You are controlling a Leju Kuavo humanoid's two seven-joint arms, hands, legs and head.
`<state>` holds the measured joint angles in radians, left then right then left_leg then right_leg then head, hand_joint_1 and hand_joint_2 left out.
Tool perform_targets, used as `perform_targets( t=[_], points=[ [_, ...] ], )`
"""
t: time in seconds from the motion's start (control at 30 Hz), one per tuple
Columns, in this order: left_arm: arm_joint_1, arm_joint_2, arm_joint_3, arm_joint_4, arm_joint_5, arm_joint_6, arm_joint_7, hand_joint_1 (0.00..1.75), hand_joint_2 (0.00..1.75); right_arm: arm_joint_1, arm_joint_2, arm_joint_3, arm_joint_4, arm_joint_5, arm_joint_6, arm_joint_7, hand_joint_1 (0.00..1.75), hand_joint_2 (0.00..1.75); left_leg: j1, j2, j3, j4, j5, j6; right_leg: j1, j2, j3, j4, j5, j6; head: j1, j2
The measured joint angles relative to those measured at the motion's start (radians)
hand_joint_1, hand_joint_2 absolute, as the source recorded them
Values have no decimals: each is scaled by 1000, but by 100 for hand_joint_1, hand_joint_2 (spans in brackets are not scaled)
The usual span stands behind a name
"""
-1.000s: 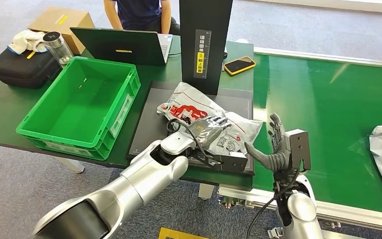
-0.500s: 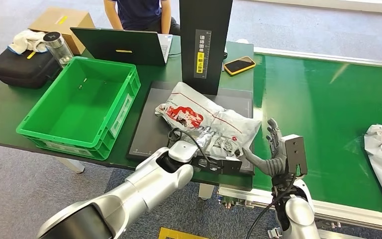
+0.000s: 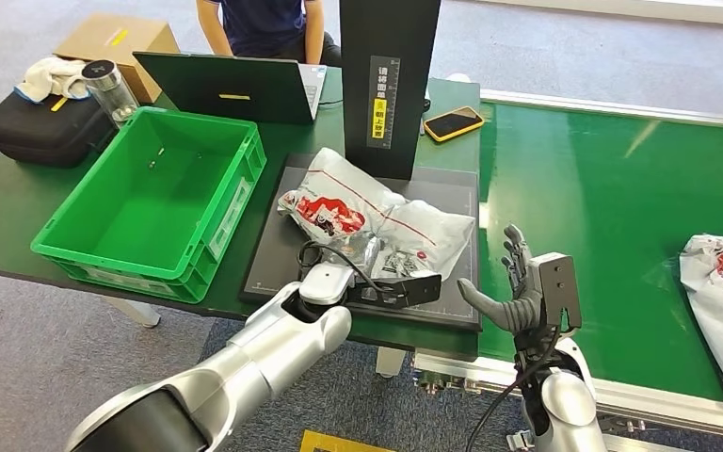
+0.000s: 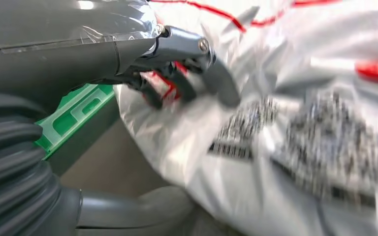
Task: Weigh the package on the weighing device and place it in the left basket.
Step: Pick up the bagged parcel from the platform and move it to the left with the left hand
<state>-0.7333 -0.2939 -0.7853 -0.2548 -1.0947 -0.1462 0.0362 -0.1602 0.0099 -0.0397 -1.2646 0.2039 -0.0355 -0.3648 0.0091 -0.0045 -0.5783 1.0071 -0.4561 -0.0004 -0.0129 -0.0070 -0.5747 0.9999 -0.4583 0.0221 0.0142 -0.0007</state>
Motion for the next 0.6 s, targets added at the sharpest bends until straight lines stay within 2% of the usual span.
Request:
perform_targets(
  t=[0.27,0.47,0.6],
  points=[
    [3,2,29,0,6,51,-24,175,175,0,5,-11,0,0,-1,3,0,175,0,0,0,0,0,0,0,0,0,0,0,0,0,0],
    [15,7,55,0,19,144,-74,175,175,-3,5,-29,-2,2,0,4,0,175,0,0,0,0,0,0,0,0,0,0,0,0,0,0],
    [19,10,64,0,22,160,-82,175,175,-3,6,-35,-2,2,0,4,0,175,0,0,0,0,0,0,0,0,0,0,0,0,0,0]
  ],
)
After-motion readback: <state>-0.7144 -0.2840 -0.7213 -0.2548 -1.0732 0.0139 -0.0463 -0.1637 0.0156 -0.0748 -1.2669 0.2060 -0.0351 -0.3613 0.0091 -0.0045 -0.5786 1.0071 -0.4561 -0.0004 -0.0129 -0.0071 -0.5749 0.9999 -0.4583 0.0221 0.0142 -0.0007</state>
